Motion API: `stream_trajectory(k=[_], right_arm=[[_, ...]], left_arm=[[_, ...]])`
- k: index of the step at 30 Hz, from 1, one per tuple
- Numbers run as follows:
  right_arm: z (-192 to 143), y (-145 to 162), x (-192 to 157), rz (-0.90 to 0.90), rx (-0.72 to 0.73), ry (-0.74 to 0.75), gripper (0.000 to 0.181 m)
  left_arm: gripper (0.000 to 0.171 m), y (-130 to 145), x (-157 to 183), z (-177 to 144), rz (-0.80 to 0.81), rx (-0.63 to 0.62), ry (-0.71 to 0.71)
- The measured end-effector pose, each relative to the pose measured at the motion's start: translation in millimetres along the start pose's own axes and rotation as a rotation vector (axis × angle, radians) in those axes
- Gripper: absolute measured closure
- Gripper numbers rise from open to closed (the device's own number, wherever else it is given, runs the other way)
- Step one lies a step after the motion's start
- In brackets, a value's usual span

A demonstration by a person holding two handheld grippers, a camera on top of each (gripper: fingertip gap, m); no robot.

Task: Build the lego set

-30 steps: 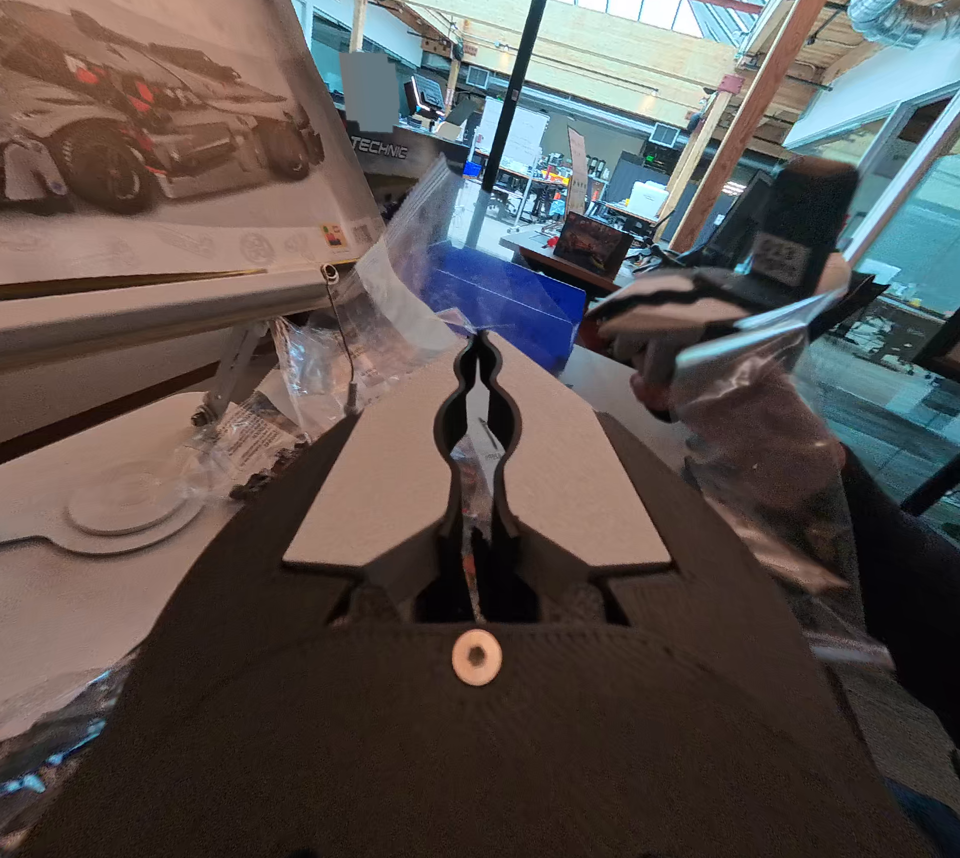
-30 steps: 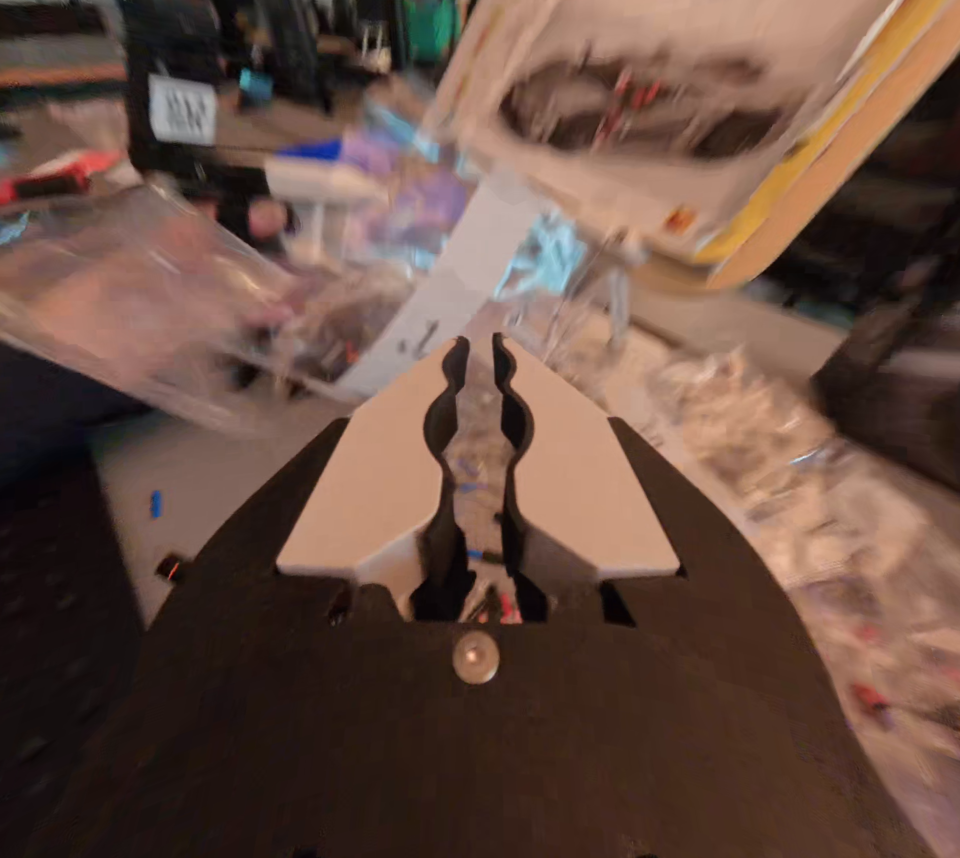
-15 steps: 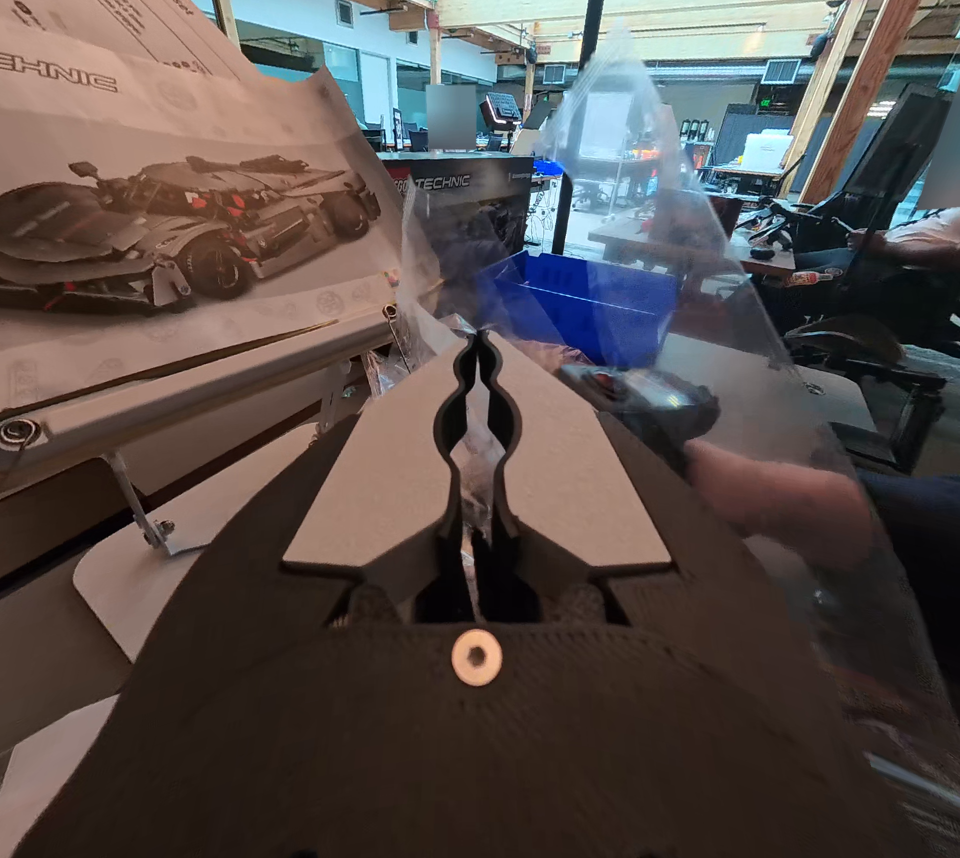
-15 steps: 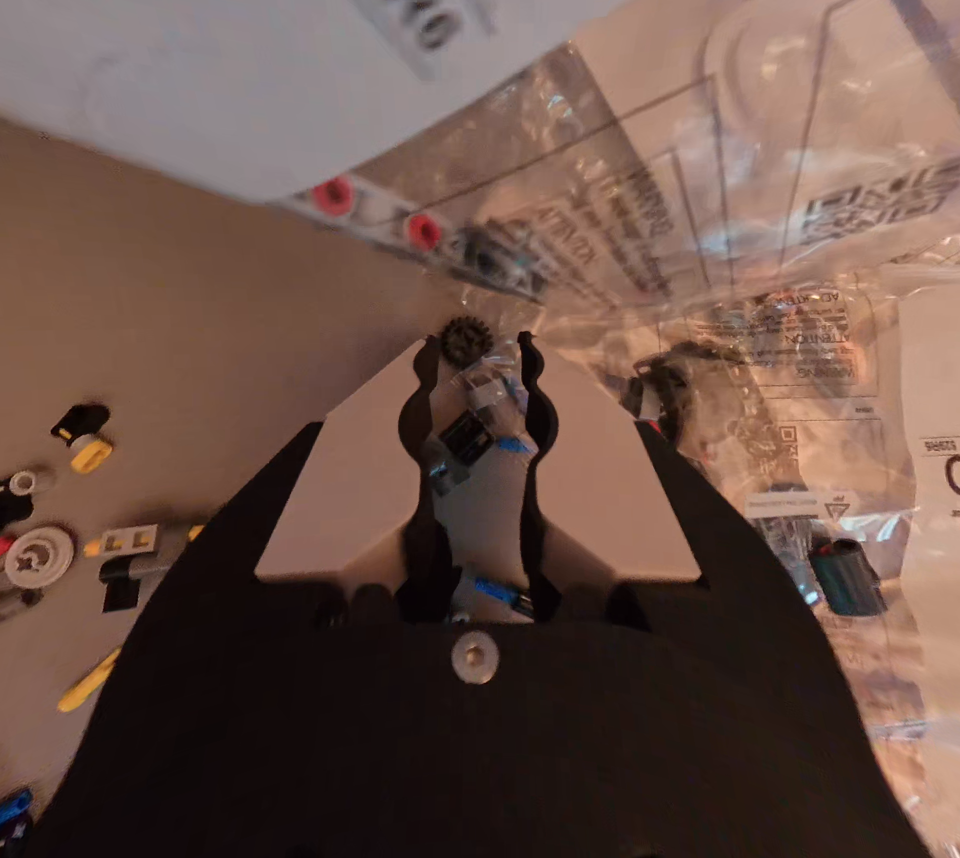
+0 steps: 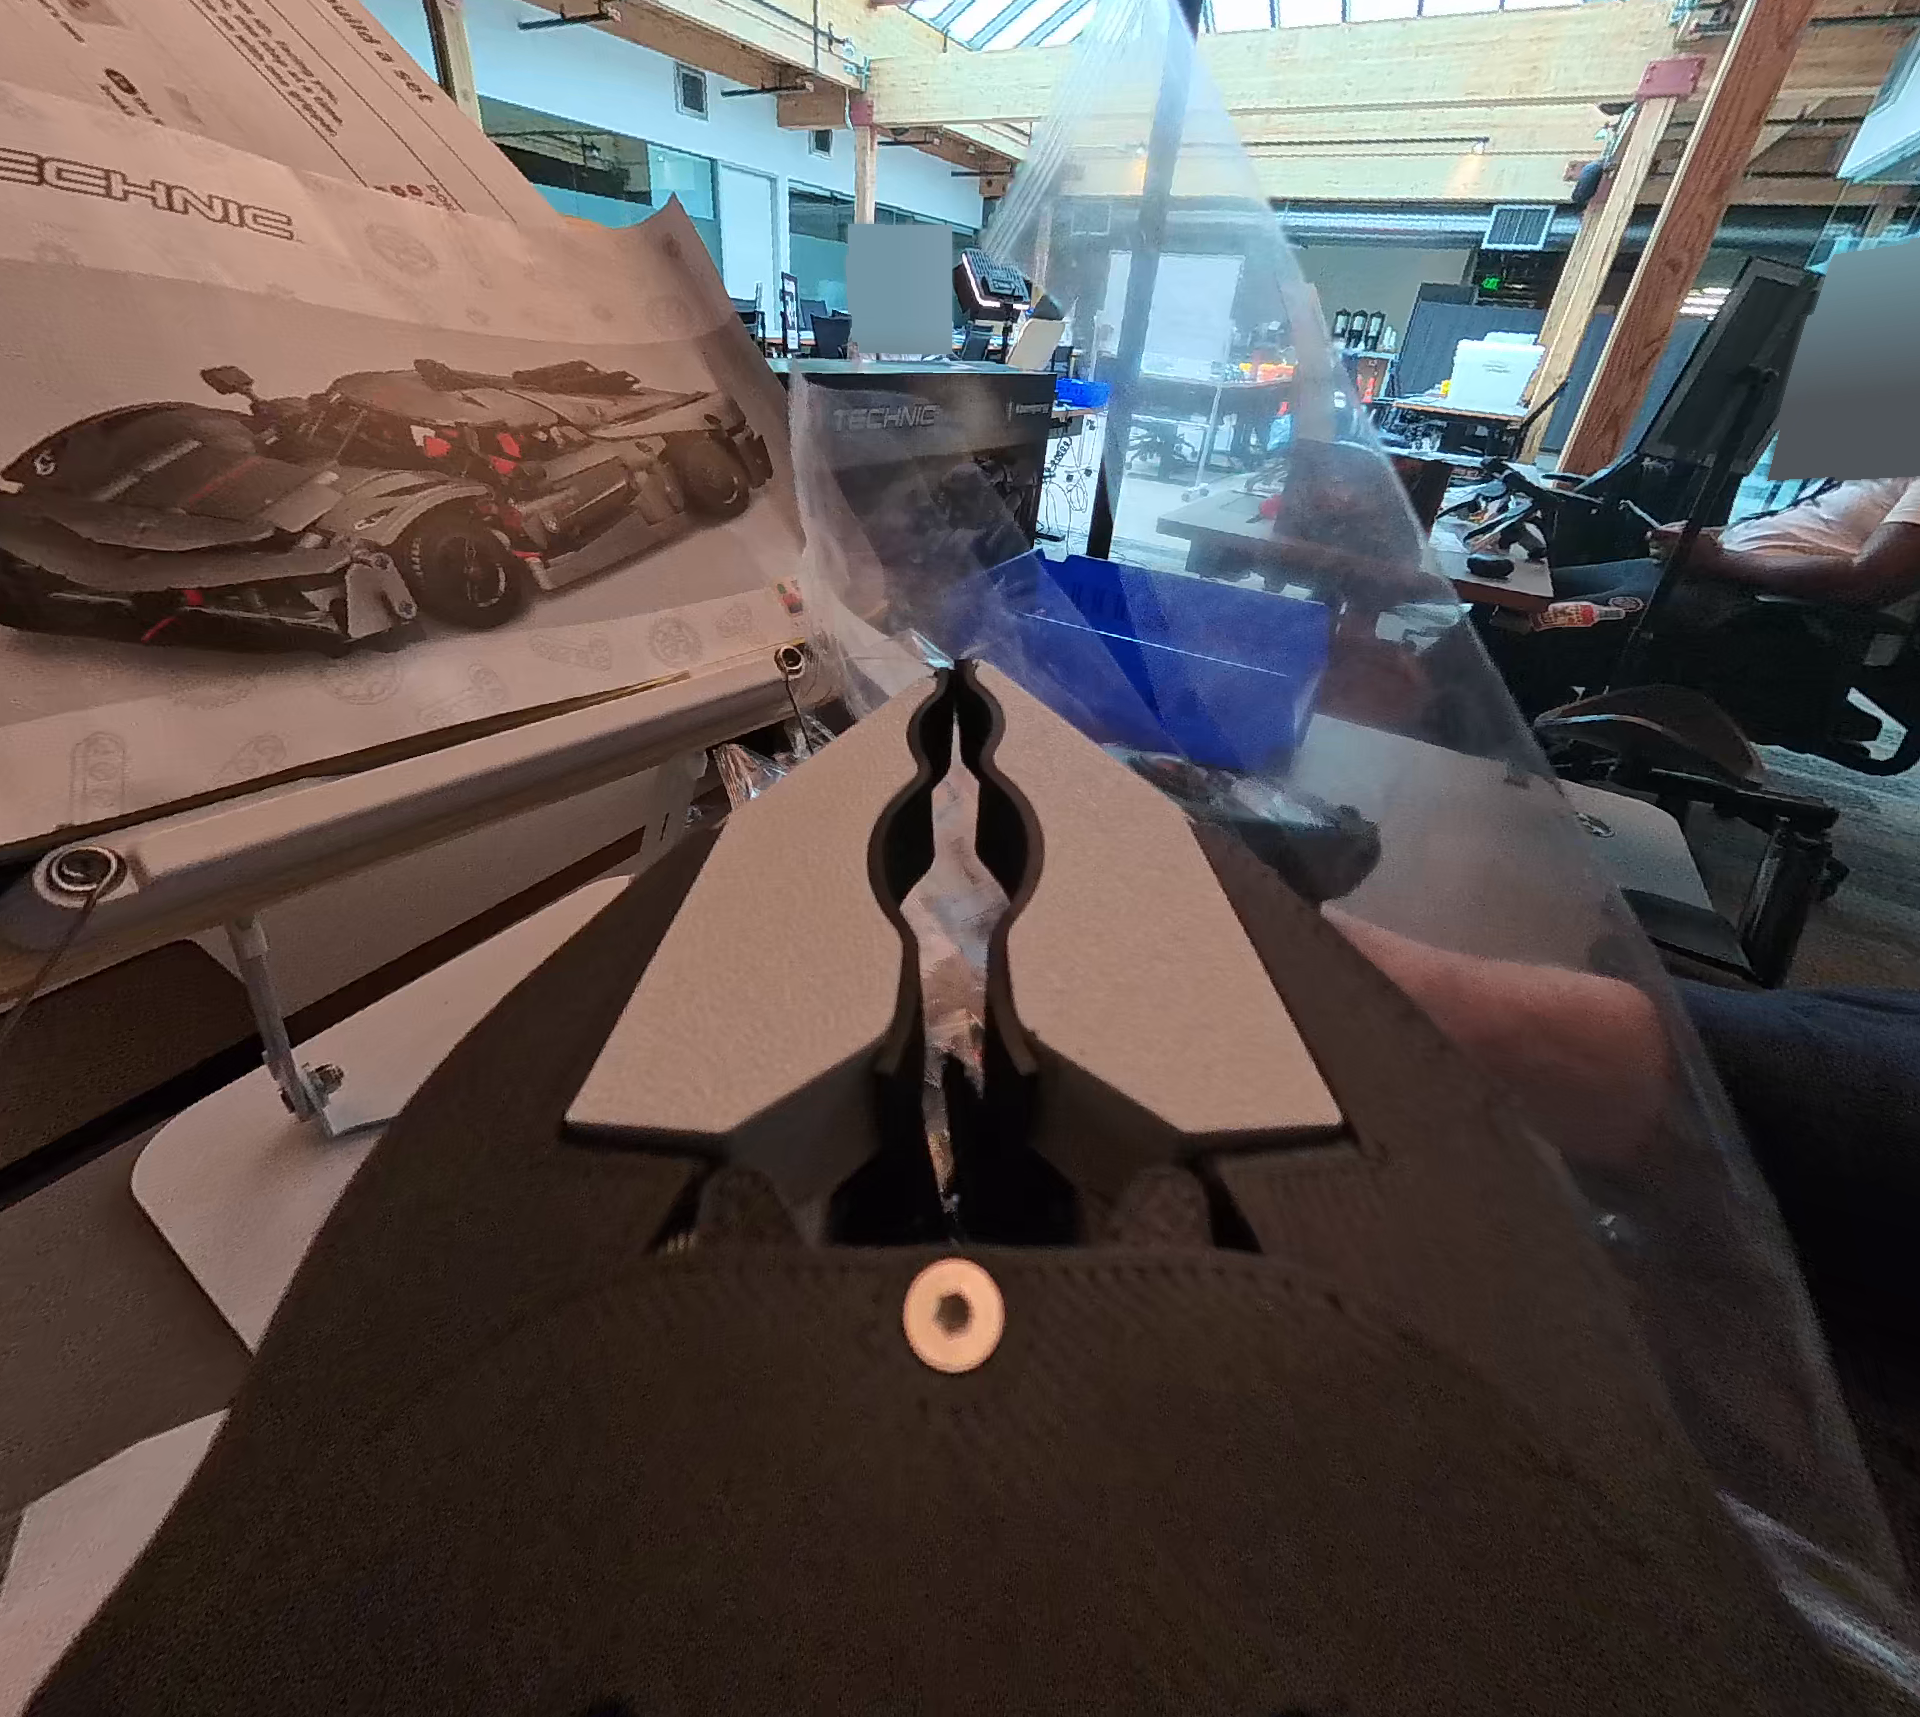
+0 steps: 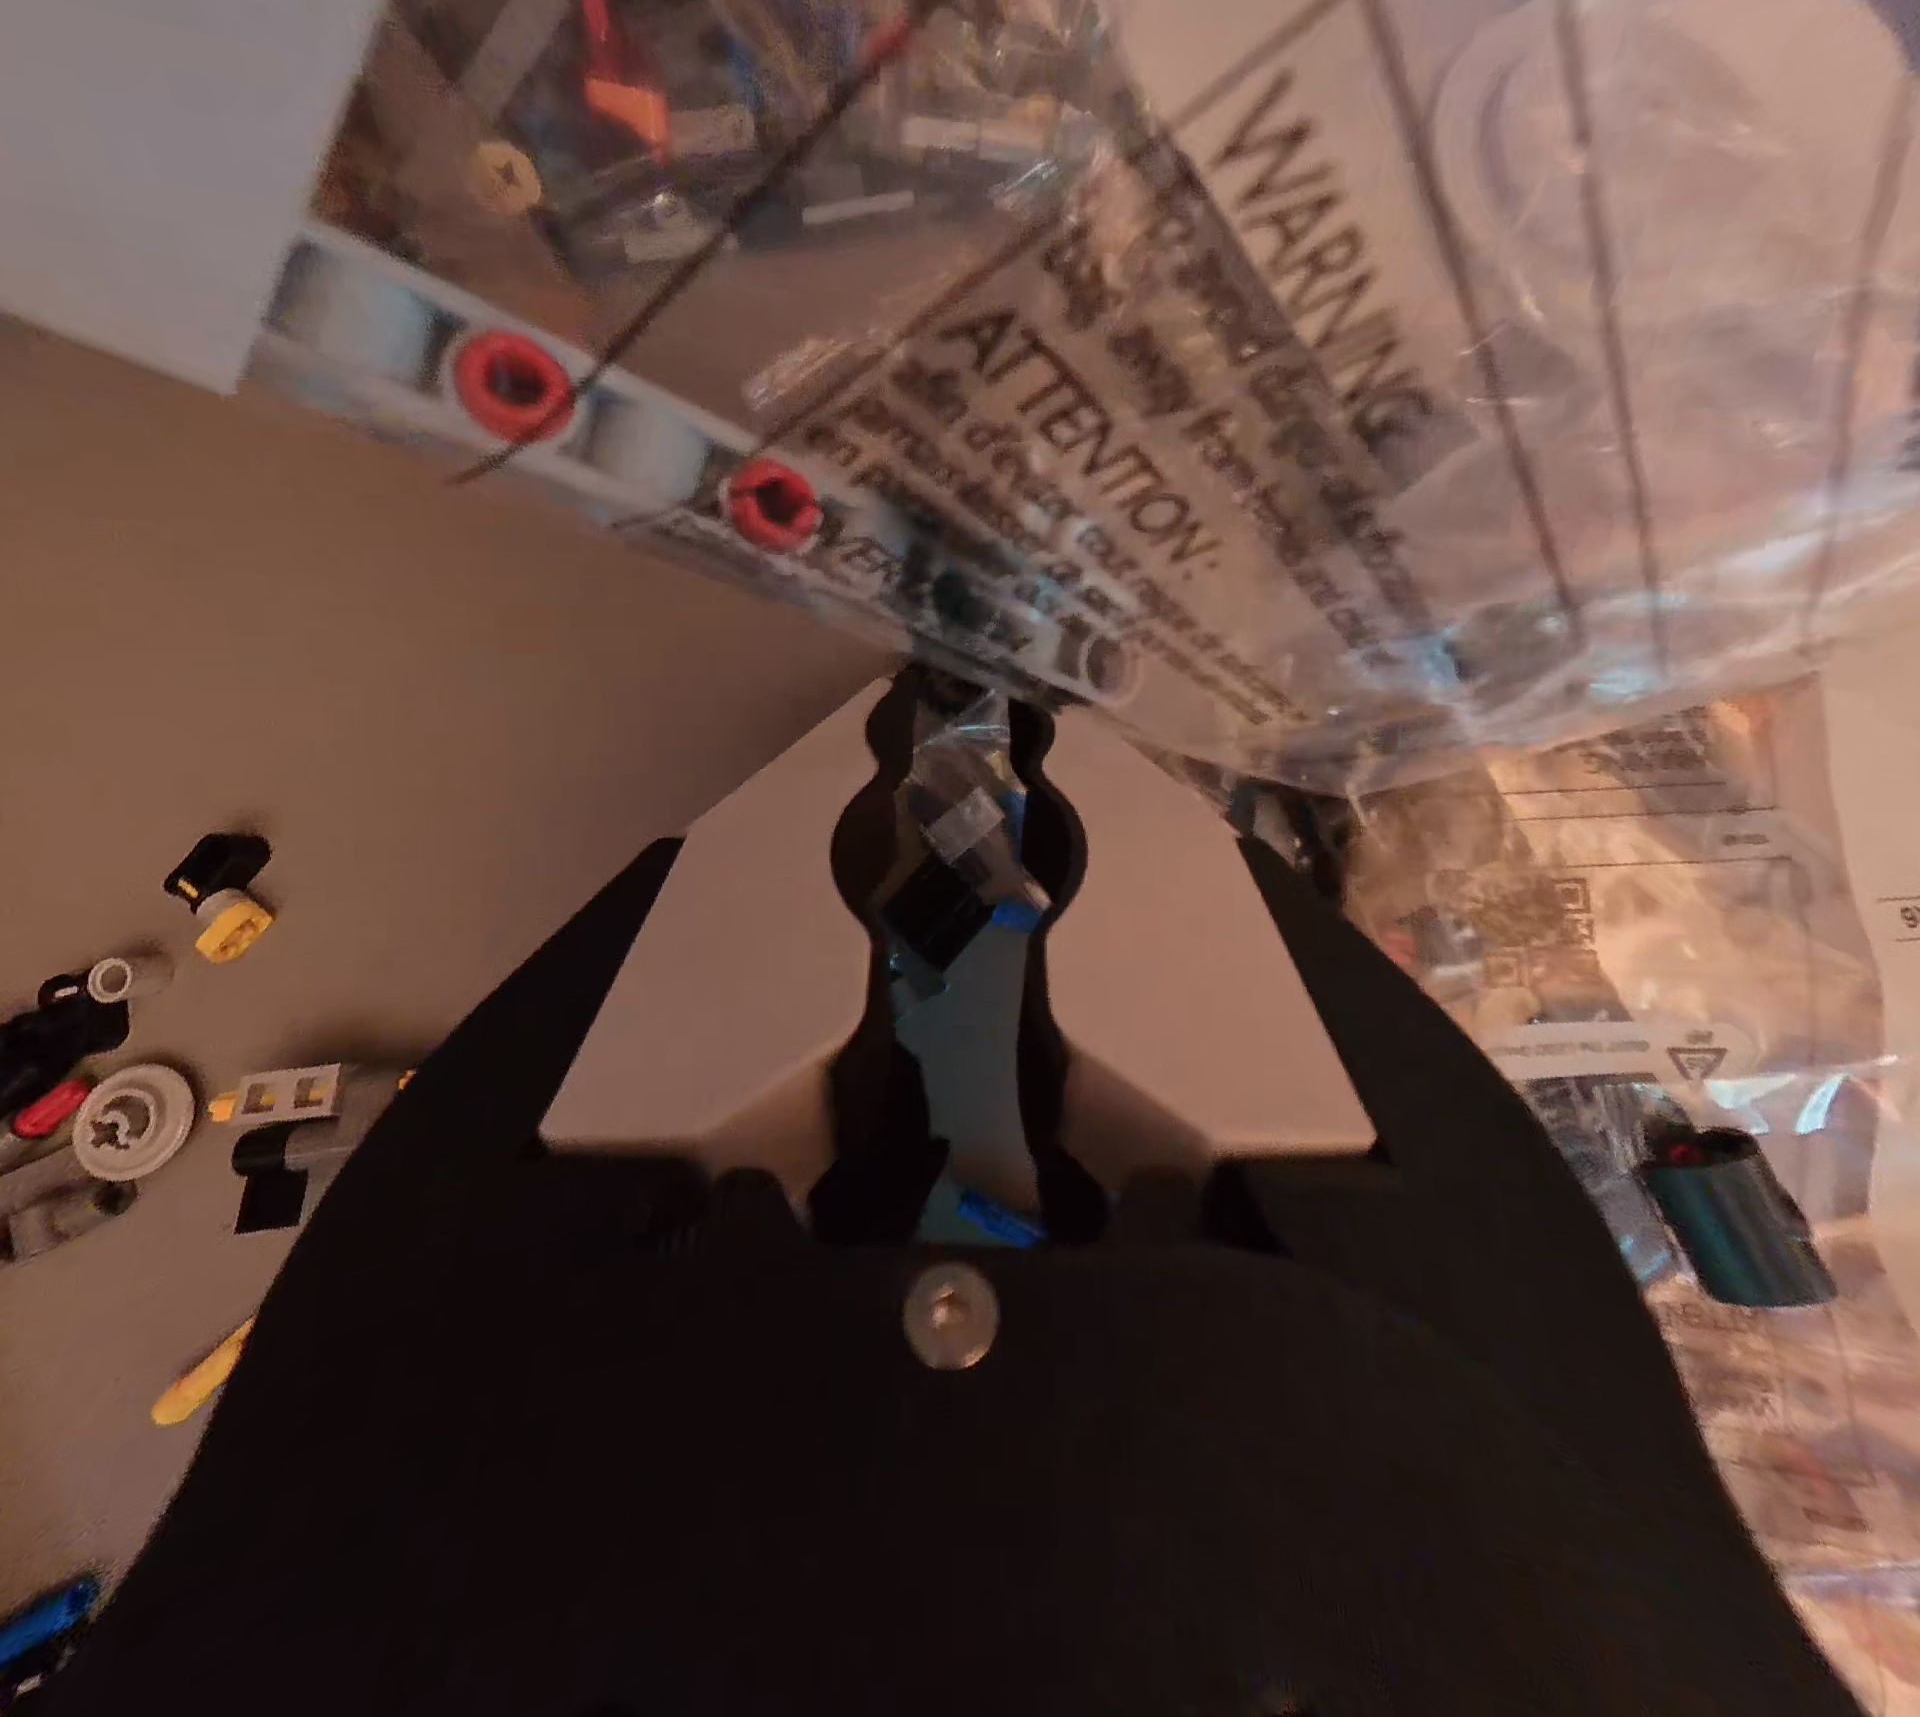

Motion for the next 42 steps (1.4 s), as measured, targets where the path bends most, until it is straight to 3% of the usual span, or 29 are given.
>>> stream_trajectory(k=[5, 7, 13, 24, 34, 40, 42], right_arm=[[10, 3, -3, -0.010, -0.030, -0.038, 0.156], [9, 3, -3, -0.022, -0.038, -0.030, 0.168], [5, 4, -6, 0.002, -0.023, -0.075, 0.170], [-31, 21, -19, 0.109, 0.032, -0.176, 0.170], [-76, 37, -34, 0.122, 0.163, -0.128, 0.170], [-119, 37, -51, 0.097, 0.275, -0.068, 0.173], [-135, 35, -56, 0.084, 0.314, -0.047, 0.181]], left_arm=[[0.171, -3, -4, -4, -0.009, 0.017, -0.005], [0.171, -4, -6, -5, -0.012, 0.021, -0.009], [0.171, -6, -8, -8, -0.008, 0.027, -0.019], [0.171, -17, -16, -20, -0.010, 0.061, -0.024], [0.171, -13, 0, -15, 0.054, -0.002, 0.040], [0.171, 13, 27, 7, 0.136, -0.208, 0.086], [0.171, 27, 38, 17, 0.159, -0.265, 0.112]])
Point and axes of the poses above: each gripper's, where its closed fingertips meet, z out along the fingers, y out of its underside, x = y × z across the jaws, the point moved 7 cm from there along -z, back along the fingers, and after that the axes turned 12 degrees about -y, right-handed, at the moved point
